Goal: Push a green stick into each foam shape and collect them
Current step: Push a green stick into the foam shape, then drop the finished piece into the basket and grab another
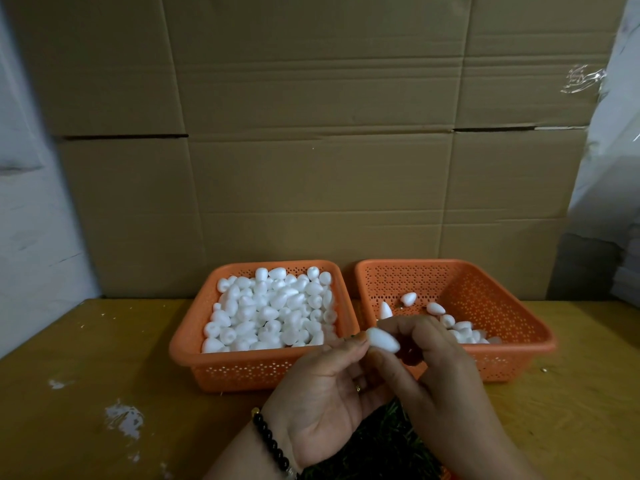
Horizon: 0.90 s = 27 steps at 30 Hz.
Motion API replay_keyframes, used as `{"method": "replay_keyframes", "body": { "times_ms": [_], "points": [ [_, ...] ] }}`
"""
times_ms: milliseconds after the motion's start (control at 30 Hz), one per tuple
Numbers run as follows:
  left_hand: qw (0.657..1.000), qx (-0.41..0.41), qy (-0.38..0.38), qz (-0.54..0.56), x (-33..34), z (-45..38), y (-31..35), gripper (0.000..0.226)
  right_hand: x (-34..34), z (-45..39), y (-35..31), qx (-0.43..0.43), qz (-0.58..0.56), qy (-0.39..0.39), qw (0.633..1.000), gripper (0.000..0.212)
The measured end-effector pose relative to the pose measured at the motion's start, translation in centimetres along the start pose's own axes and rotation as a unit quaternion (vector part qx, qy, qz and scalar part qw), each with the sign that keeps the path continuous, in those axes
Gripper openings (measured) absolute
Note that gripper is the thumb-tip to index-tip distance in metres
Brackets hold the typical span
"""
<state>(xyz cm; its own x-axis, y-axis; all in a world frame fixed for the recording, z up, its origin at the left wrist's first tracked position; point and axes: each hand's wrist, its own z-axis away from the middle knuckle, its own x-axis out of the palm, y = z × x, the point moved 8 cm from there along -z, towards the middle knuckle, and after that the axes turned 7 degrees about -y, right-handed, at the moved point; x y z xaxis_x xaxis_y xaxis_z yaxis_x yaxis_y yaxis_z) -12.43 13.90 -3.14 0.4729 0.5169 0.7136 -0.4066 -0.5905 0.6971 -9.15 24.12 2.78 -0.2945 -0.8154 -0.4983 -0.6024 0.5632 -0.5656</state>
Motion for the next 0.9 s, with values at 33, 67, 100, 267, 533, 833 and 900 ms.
{"method": "replay_keyframes", "body": {
  "times_ms": [33, 67, 100, 267, 533, 833, 900],
  "points": [
    [1.0, 0.001, 0.002, -0.001, 0.0, 0.0, 0.1, 0.035, 0.1, -0.1, 0.2, 0.007, -0.003, -0.006, 1.0, 0.014],
    [1.0, 0.002, 0.005, -0.006, 0.0, 0.0, 0.1, 0.031, 0.0, -0.1, 0.5, 0.016, -0.004, -0.007, 1.0, 0.017],
    [1.0, 0.003, 0.013, -0.014, 0.0, 0.1, 0.2, 0.029, -0.2, -0.2, 0.8, 0.027, -0.001, -0.003, 1.0, 0.02],
    [0.992, 0.025, 0.121, -0.023, -1.7, 0.3, 1.3, 0.043, -3.0, -0.9, 3.5, 0.08, 0.114, 0.052, 0.989, 0.032],
    [0.981, 0.09, 0.169, -0.021, -2.5, 0.9, 4.2, 0.045, -3.9, -0.9, 6.6, 0.186, 0.157, 0.023, 0.97, 0.062],
    [0.776, 0.169, 0.327, -0.511, -6.0, 3.5, 12.4, 0.02, 3.2, 0.6, 1.9, 0.052, 0.255, -0.302, 0.917, 0.033],
    [0.665, 0.1, 0.336, -0.66, -6.5, 2.7, 13.5, 0.017, 4.5, 1.6, 2.2, 0.068, 0.279, -0.362, 0.887, 0.05]
  ]
}}
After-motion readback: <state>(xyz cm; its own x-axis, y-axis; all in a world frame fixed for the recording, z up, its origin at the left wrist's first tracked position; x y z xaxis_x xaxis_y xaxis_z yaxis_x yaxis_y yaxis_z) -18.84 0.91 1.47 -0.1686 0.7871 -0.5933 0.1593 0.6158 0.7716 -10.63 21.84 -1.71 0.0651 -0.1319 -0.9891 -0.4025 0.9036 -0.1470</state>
